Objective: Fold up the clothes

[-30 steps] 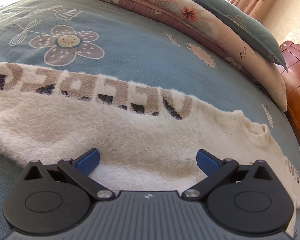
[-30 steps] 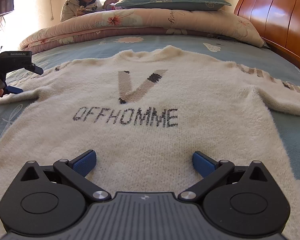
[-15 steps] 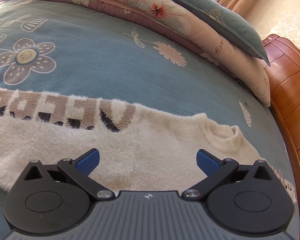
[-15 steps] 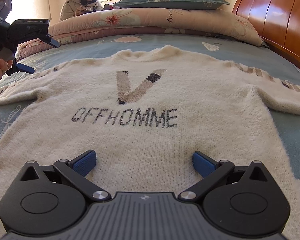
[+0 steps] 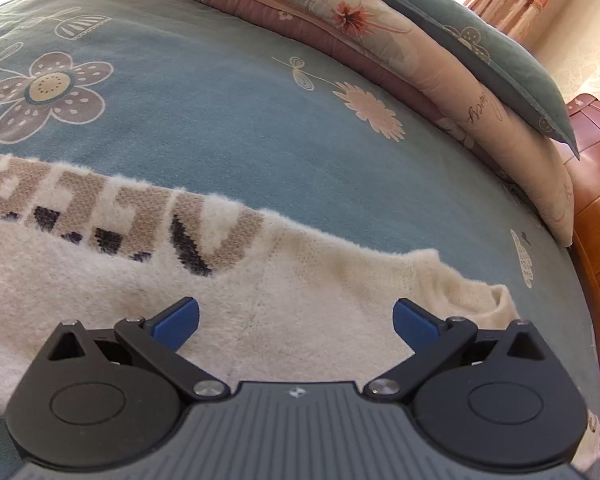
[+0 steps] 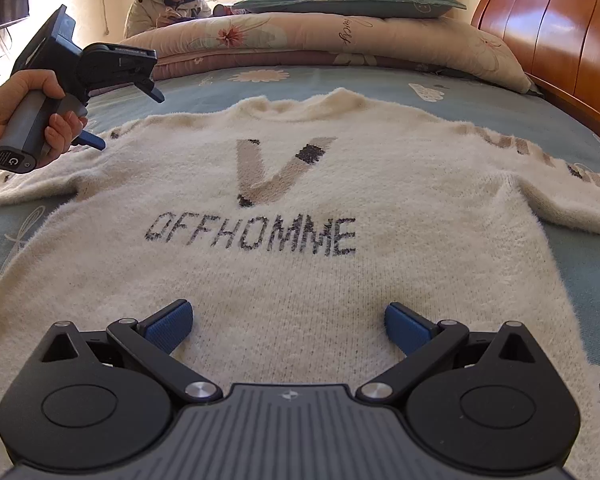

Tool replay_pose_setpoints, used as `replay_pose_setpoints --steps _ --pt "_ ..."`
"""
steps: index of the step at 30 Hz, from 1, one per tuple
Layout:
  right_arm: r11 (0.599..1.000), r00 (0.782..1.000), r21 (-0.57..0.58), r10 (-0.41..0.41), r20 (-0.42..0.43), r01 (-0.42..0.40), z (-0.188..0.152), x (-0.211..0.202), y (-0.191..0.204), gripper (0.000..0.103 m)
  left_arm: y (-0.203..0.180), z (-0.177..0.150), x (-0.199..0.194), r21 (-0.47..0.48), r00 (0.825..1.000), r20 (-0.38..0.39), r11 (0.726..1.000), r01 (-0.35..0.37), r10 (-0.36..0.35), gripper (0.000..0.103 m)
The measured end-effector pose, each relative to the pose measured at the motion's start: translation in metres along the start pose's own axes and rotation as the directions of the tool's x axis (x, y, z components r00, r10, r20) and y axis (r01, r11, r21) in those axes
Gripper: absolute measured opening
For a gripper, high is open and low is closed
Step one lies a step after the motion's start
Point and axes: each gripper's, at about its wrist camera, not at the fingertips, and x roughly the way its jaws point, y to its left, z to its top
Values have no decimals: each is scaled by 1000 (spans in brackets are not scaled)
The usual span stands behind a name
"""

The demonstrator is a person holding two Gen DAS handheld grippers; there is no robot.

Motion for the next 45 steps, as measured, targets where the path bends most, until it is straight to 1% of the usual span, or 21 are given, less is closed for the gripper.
replay_pose_setpoints --steps 2,4,6,8,9,11,12,15,19,23,27,31,33,36,39,41,45 --pt "1000 1000 0 -1 0 1 0 0 0 103 -18 -11 1 62 998 -35 996 58 -56 102" --pt "1000 1000 -3 -4 2 4 -1 0 1 103 -35 -25 2 135 993 -76 985 106 -96 102" --pt "1000 1000 -9 -8 2 8 -1 0 2 103 -46 -38 5 181 984 -124 972 146 -125 102" --pt "1000 1000 -12 -10 1 10 -1 0 3 103 -51 -49 8 221 981 -152 963 154 -122 102" --pt "1000 1000 -12 -10 1 10 -1 0 3 103 -53 -54 9 245 984 -145 960 138 -105 102" --pt "1000 1000 -12 -9 0 9 0 0 2 103 -51 -54 11 259 990 -121 961 98 -68 102" --pt "1000 1000 -12 -8 -1 8 0 0 2 103 -49 -55 11 265 993 -108 961 78 -50 102" --pt "1000 1000 -10 -6 -3 6 0 0 2 103 -35 -42 9 218 999 -41 976 -19 28 102" --pt "1000 1000 -9 -4 -9 4 1 0 1 103 -15 -27 0 97 999 -42 995 -4 8 101" --pt "1000 1000 1 1 -17 -1 3 1 0 103 -31 -37 -27 143 999 -38 989 36 -31 101" --pt "1000 1000 17 10 -22 -10 4 0 -2 103 -51 -61 -52 245 994 -71 965 92 -77 101" --pt "999 999 42 27 -25 -26 6 -1 -6 103 -52 -90 -69 276 989 -118 954 121 -92 101" --pt "997 999 63 40 -27 -38 7 -2 -10 103 -49 -106 -77 292 989 -127 950 112 -78 101" --pt "994 998 97 60 -28 -57 8 -4 -15 103 -40 -127 -86 298 989 -141 950 94 -53 101" --pt "988 996 131 82 -27 -78 9 -4 -21 103 -25 -148 -90 246 978 -201 964 100 -51 101" --pt "987 996 140 90 -30 -84 9 -5 -23 103 -17 -162 -96 233 979 -196 968 98 -52 102" --pt "987 995 137 87 -38 -81 8 -5 -22 103 -14 -186 -112 271 985 -166 959 85 -40 102"
